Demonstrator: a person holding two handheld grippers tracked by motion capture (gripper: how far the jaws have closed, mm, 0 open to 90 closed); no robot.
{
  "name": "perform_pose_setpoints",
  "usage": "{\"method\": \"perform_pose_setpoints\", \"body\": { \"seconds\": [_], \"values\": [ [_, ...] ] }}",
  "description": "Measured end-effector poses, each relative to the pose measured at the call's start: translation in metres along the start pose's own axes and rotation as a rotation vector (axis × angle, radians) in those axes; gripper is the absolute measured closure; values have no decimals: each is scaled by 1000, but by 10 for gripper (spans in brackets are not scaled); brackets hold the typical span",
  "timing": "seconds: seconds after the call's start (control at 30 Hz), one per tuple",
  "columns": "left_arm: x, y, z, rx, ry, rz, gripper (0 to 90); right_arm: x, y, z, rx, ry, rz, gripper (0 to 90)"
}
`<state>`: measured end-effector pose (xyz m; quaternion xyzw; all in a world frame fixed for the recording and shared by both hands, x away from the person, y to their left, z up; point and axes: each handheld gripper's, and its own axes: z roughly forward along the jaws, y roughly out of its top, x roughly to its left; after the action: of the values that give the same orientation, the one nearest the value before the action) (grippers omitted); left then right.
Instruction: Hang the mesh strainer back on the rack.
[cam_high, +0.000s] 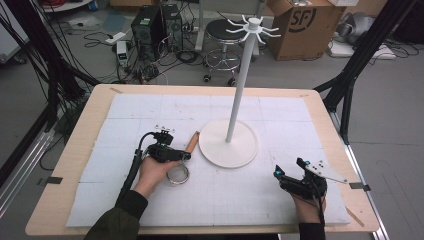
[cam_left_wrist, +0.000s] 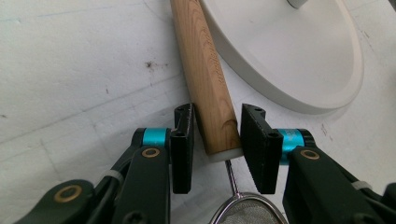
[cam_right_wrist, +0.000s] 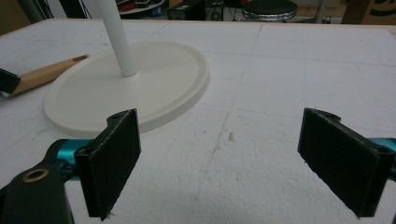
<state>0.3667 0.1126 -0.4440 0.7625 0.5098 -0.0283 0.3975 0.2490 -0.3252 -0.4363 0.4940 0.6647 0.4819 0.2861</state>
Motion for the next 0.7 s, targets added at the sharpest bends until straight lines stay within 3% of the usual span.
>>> {"method": "perform_pose_setpoints", "body": {
  "seconds": [0.3,0.5,0.6,0.63,0.7],
  "values": [
    [-1,1,0,1,12,-46,679,0,0,-1,0,-5,-2,124],
    [2,1,-3,-20,25,-45,696,-1,0,-1,-3,-7,-6,124],
    [2,2,-7,-17,-11,-47,708,-1,0,-1,-1,-8,-6,123],
    [1,2,-7,-10,3,-26,709,-1,0,-1,-1,-8,-7,124],
    [2,2,-8,-6,-1,-24,709,-1,0,-1,-1,-8,-5,124]
  ]
}}
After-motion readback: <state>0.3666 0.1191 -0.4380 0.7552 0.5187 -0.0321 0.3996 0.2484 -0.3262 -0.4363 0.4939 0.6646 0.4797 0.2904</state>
